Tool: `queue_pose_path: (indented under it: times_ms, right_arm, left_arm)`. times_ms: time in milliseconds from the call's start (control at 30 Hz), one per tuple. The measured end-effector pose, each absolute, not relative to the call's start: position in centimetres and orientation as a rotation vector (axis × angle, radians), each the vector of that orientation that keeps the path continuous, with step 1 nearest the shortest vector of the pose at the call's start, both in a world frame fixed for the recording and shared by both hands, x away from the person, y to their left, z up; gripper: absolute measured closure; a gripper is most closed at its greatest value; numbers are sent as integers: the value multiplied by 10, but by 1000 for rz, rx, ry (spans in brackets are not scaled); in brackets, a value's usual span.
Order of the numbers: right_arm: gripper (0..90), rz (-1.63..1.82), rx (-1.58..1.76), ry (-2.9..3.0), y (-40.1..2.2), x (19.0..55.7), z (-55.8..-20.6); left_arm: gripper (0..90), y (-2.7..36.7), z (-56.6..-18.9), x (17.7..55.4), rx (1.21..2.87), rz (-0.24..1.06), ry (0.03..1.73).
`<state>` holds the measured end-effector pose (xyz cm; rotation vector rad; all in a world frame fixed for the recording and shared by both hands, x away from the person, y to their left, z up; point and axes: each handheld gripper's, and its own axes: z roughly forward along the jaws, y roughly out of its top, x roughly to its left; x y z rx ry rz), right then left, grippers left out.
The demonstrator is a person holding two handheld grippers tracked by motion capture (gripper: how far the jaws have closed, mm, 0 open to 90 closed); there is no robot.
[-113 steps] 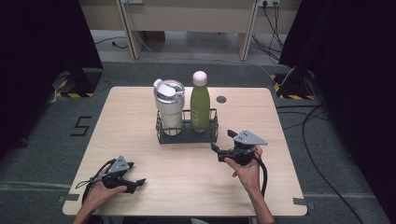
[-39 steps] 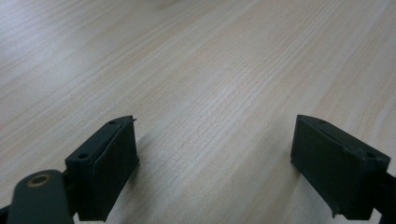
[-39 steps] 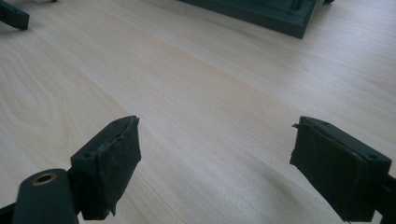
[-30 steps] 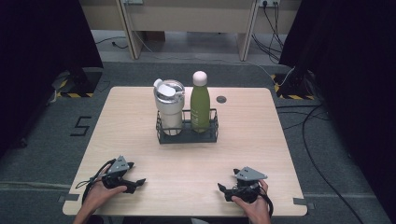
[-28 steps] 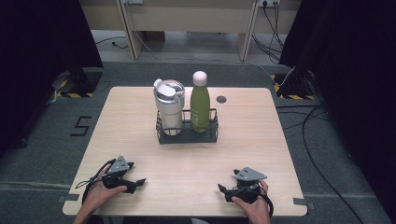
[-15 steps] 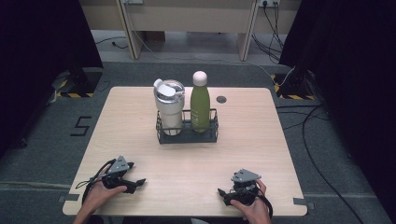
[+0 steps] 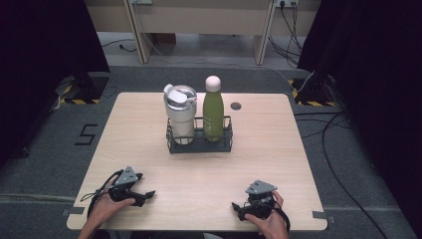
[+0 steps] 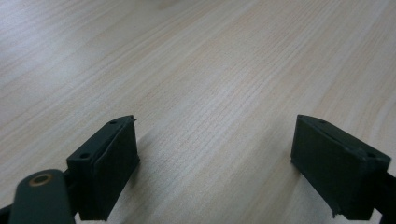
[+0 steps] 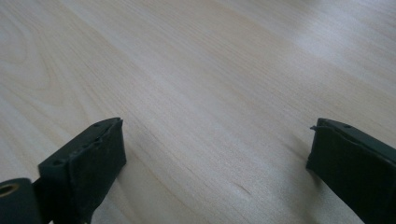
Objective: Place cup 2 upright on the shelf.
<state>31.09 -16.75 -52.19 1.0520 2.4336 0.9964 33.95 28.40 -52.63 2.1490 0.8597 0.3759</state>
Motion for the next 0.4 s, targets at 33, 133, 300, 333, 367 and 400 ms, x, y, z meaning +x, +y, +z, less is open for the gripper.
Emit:
queue_pose_path:
  times_ms: [33, 133, 300, 333, 367, 400]
  right_arm:
    - [4, 989, 1058, 2435, -167, 311, -522]
    - [4, 986, 1058, 2435, -167, 311, -522]
    - [4, 988, 1061, 2434, -167, 311, -522]
    - [4, 988, 1060, 2434, -167, 311, -522]
    - [4, 987, 1062, 2434, -167, 311, -522]
    - [4, 986, 1058, 2435, -167, 311, -522]
  left_arm:
    - [140, 284, -526, 339, 2149, 376, 860]
    - [140, 284, -526, 339, 2149, 377, 860]
    - [140, 284, -526, 339, 2149, 377, 861]
    - [140, 284, -526, 340, 2149, 376, 860]
    - [140, 284, -526, 339, 2149, 377, 861]
    - [140, 284, -526, 340, 2149, 376, 860]
